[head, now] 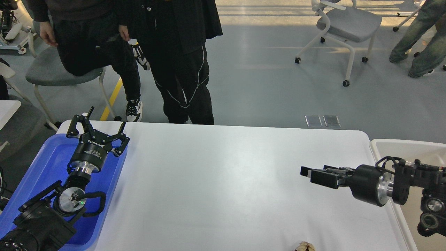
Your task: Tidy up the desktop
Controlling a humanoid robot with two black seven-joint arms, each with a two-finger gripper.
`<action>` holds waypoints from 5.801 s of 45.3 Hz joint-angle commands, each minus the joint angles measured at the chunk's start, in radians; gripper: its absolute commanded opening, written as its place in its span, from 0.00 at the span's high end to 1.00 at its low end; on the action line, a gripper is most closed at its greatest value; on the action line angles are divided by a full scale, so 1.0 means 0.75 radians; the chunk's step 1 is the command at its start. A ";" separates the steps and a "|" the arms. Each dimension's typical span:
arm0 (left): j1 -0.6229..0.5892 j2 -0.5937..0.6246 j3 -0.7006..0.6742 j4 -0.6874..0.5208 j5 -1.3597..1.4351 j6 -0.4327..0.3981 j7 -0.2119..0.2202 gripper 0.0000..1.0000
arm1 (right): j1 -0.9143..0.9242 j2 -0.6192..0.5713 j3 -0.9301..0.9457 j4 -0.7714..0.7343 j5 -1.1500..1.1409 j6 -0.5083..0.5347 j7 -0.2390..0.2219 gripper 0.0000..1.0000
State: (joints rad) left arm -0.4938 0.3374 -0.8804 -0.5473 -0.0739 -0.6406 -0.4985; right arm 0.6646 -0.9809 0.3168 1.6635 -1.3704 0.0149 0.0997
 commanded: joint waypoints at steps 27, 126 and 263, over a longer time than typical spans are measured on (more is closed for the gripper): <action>0.000 0.000 0.000 -0.001 0.000 -0.001 0.000 0.00 | -0.025 0.070 -0.441 -0.029 -0.727 0.001 0.178 0.00; 0.000 0.000 0.002 -0.001 0.002 -0.003 0.000 0.00 | -0.136 0.118 -0.416 -0.298 -0.670 -0.409 0.246 1.00; 0.000 0.000 0.002 -0.001 -0.002 -0.001 0.000 0.00 | -0.189 0.091 -0.359 -1.318 1.549 -0.185 0.282 1.00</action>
State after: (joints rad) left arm -0.4935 0.3375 -0.8803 -0.5476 -0.0735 -0.6412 -0.4985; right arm 0.6190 -1.0579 0.0281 0.8610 -0.3222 -0.1176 0.3111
